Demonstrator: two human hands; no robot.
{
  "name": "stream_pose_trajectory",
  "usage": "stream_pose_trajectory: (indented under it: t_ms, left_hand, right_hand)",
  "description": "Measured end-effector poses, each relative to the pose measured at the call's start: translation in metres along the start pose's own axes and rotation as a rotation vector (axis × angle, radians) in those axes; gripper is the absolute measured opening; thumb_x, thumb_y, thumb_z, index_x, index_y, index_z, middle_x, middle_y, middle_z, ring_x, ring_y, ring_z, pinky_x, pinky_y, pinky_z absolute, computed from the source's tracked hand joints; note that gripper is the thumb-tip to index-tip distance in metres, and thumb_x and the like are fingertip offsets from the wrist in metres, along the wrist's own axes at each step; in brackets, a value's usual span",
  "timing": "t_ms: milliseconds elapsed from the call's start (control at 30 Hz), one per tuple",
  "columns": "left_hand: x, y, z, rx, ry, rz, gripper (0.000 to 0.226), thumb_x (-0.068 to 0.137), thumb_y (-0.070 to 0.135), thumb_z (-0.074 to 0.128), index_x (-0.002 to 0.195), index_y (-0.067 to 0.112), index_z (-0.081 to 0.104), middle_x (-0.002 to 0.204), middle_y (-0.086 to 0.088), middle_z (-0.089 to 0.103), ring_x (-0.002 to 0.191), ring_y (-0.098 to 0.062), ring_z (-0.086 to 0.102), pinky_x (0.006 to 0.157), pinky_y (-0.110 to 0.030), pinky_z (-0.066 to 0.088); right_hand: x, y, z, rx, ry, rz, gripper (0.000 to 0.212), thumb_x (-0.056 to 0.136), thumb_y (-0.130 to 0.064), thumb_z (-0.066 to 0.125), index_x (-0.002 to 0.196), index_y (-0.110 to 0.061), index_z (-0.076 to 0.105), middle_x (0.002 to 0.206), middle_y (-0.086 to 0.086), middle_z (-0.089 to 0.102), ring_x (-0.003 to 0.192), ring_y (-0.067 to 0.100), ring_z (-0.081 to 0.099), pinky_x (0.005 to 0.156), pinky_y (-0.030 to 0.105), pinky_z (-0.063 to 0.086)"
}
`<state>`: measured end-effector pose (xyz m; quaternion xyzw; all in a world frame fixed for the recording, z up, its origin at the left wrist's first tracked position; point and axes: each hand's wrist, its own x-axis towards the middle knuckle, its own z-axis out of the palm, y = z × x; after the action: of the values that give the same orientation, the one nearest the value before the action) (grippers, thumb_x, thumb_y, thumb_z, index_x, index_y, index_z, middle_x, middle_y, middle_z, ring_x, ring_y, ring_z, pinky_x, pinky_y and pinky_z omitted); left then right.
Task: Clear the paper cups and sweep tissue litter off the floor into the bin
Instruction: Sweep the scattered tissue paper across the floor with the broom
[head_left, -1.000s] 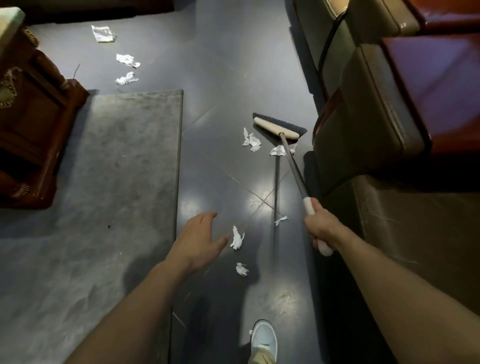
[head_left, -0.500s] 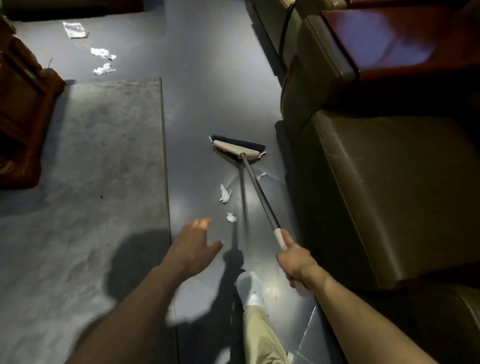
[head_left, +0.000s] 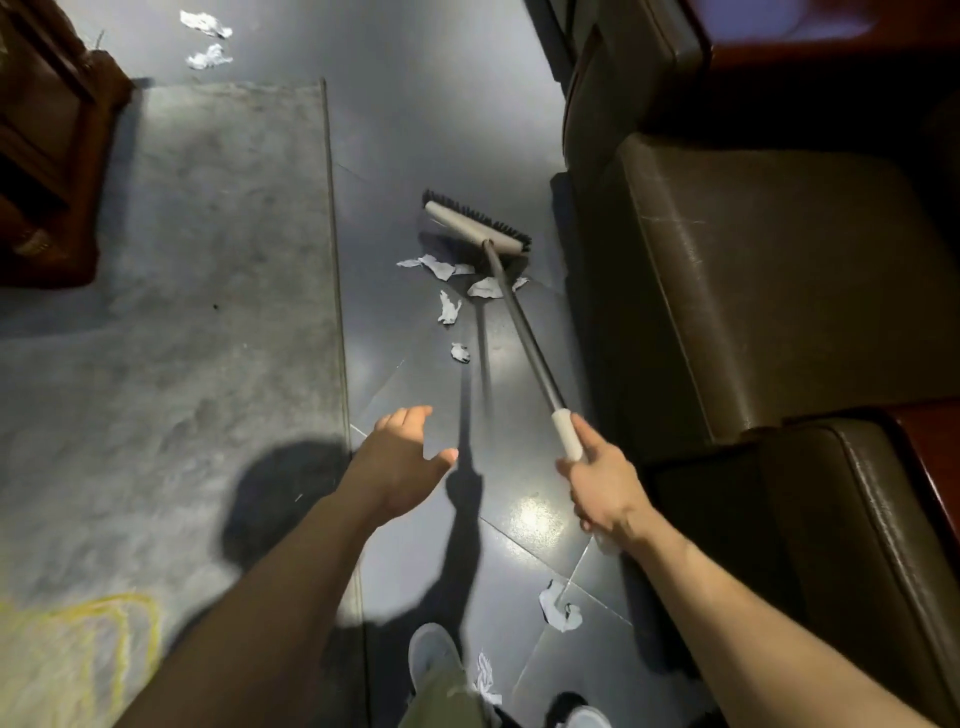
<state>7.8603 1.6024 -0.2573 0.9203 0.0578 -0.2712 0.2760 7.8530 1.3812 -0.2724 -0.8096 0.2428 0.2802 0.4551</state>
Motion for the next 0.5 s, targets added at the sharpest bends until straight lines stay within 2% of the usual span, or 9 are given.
stream_pose_trajectory:
  t_ms: [100, 233, 367, 500]
  left_hand:
    - [-0.001, 0.002, 0.002, -0.002, 0.023, -0.015, 0.065, 0.091, 0.035, 0.057, 0.144, 0.008, 0.031, 0.146, -0.011, 0.037, 0.134, -0.026, 0.034, 0.110, -0.035, 0.029]
    - [-0.001, 0.010, 0.009, 0.001, 0.051, -0.060, 0.069, 0.089, 0.039, 0.059, 0.144, 0.007, 0.032, 0.143, -0.014, 0.042, 0.131, -0.026, 0.042, 0.108, -0.036, 0.032]
    - [-0.007, 0.024, 0.024, -0.046, 0.108, -0.102, 0.065, 0.092, 0.036, 0.056, 0.145, 0.008, 0.030, 0.149, -0.008, 0.034, 0.138, -0.022, 0.029, 0.113, -0.030, 0.021]
    - [-0.015, 0.036, 0.045, -0.081, 0.163, -0.146, 0.065, 0.091, 0.034, 0.058, 0.144, 0.009, 0.031, 0.149, -0.007, 0.034, 0.138, -0.020, 0.029, 0.112, -0.028, 0.021]
  right_hand:
    - [0.020, -0.019, -0.020, -0.026, 0.033, -0.037, 0.059, 0.096, -0.015, 0.049, 0.147, -0.037, 0.030, 0.075, 0.007, 0.058, 0.046, 0.014, 0.048, 0.037, 0.022, 0.041]
    - [0.049, -0.045, -0.052, -0.111, 0.036, -0.039, 0.060, 0.098, -0.015, 0.047, 0.150, -0.032, 0.023, 0.096, 0.010, 0.059, 0.052, 0.014, 0.051, 0.035, 0.021, 0.040]
    - [0.091, -0.061, -0.077, -0.157, 0.049, -0.007, 0.061, 0.098, -0.016, 0.048, 0.151, -0.030, 0.022, 0.112, 0.017, 0.058, 0.058, 0.016, 0.052, 0.043, 0.027, 0.041]
    - [0.119, -0.052, -0.085, -0.215, -0.001, -0.006, 0.060, 0.098, -0.017, 0.048, 0.151, -0.028, 0.023, 0.119, 0.019, 0.057, 0.068, 0.020, 0.053, 0.049, 0.031, 0.045]
